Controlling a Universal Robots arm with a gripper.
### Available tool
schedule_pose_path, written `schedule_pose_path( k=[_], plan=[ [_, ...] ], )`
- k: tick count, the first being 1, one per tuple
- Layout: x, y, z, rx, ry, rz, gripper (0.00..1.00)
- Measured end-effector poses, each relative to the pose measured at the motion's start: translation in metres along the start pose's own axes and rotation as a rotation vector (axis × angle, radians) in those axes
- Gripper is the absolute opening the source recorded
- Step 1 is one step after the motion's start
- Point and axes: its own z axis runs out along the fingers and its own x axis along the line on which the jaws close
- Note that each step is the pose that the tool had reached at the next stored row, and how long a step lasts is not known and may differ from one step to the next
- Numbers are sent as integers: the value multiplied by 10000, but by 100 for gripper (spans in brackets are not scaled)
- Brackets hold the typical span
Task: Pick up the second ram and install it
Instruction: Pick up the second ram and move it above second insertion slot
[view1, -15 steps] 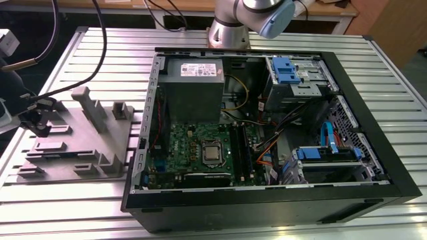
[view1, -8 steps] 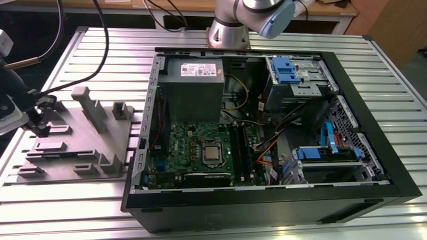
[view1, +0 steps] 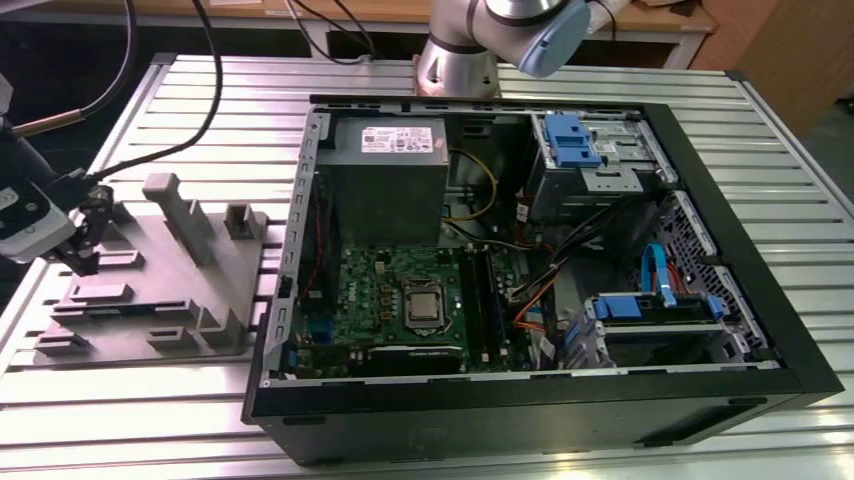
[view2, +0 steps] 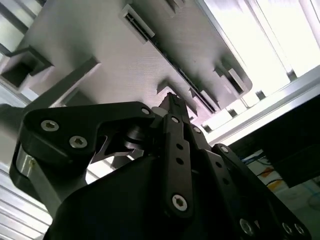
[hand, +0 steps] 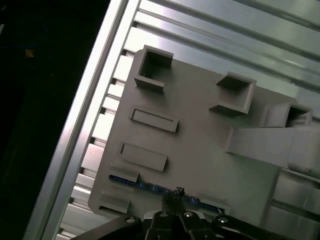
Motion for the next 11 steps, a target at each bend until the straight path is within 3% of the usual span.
schedule_pose_path(
  k=[11],
  plan=[
    [1, -1, 27, -55, 85, -2008, 7]
  ],
)
